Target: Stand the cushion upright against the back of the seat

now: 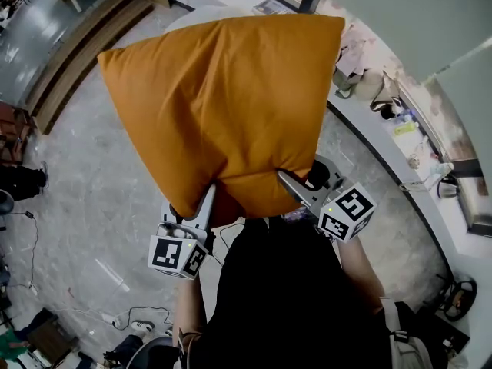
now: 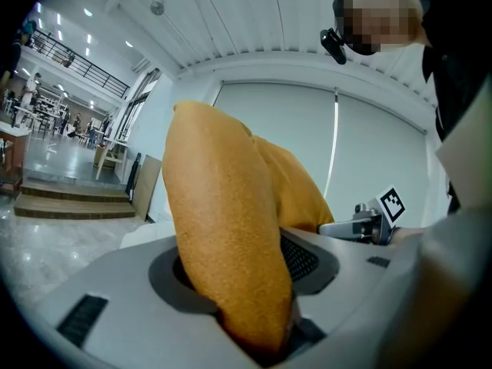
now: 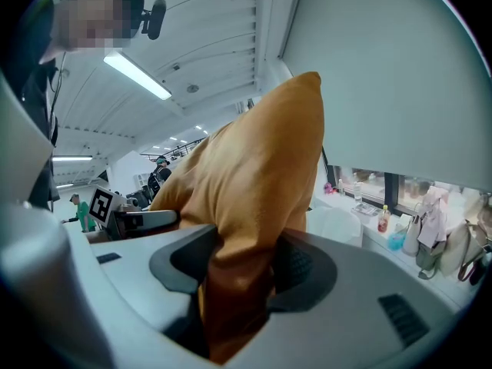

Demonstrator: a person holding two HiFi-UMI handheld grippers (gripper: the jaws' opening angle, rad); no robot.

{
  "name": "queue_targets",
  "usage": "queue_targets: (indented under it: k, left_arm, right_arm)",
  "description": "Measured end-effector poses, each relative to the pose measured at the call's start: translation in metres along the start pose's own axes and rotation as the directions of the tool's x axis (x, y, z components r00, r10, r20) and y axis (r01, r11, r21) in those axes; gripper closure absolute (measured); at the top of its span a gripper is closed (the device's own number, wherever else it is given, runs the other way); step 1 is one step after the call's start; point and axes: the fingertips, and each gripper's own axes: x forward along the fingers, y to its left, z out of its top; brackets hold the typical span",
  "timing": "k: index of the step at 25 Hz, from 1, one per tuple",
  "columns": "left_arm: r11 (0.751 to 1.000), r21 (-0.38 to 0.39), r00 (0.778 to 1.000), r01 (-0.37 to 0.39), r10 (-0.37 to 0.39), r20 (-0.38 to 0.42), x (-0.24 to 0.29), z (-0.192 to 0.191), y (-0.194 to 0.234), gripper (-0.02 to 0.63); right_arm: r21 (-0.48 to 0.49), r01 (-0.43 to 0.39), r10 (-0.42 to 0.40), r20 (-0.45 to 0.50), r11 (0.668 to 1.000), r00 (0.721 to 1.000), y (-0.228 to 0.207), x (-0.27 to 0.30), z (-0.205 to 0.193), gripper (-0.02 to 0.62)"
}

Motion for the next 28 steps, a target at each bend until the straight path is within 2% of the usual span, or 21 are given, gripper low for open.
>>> queue_targets:
  k: [8, 15, 28]
  left_arm:
    - [0.999, -0.037, 0.999, -0.009, 0.008, -0.033, 0.016, -0.011, 0.003, 0.373]
    - [0.998, -0.025, 0.998, -0.054, 0.053, -0.037, 0.044, 0.006, 0.024, 0.373]
    - [0.998, 0.042, 0.998, -0.056, 0.058, -0.034, 0.163, 0.057, 0.033, 0.371]
  right_arm:
    - [0.007, 0.005, -0.004, -0.025, 1.000, 1.000, -0.018, 0.008, -0.006, 0.374]
    - [0.011, -0.042, 0.042, -0.007, 0.999, 0.999, -0.043, 0.041, 0.013, 0.373]
    - [0.012, -0.057, 0.056, 0.058, 0.998, 0.997, -0.149, 0.084, 0.077, 0.373]
